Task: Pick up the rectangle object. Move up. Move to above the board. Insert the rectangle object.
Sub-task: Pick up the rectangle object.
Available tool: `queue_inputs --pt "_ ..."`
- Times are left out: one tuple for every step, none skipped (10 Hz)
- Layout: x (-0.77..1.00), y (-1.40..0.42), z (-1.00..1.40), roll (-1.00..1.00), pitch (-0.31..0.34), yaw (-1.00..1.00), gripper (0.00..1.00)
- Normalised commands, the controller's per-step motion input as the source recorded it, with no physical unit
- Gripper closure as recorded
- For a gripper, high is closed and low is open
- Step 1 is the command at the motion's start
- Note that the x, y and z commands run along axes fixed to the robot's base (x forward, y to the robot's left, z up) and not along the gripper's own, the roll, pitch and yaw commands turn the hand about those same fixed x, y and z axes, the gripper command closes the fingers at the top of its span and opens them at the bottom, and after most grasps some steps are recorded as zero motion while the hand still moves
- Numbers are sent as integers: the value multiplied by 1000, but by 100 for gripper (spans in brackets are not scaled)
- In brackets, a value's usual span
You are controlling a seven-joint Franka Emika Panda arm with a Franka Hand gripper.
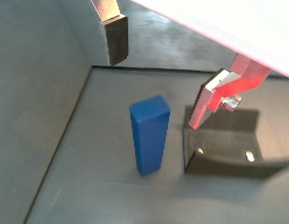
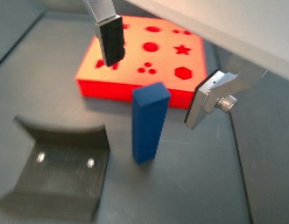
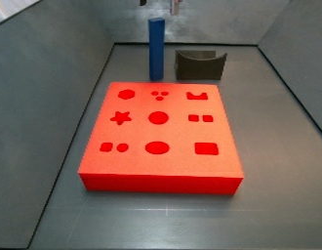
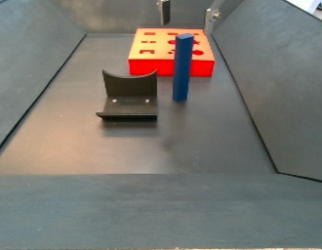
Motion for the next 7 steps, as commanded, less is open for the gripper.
queue_inputs --pt "20 -260 -17 -4 -16 -906 0" --pt "43 -129 -411 13 -100 -920 0" --pt "71 0 -571 94 -140 -831 0" --pt "29 37 -460 93 -60 -469 0" --pt "37 0 -100 0 0 -140 0" --pt "37 209 -680 13 -69 0 0" --pt "51 171 -483 0 -26 0 0"
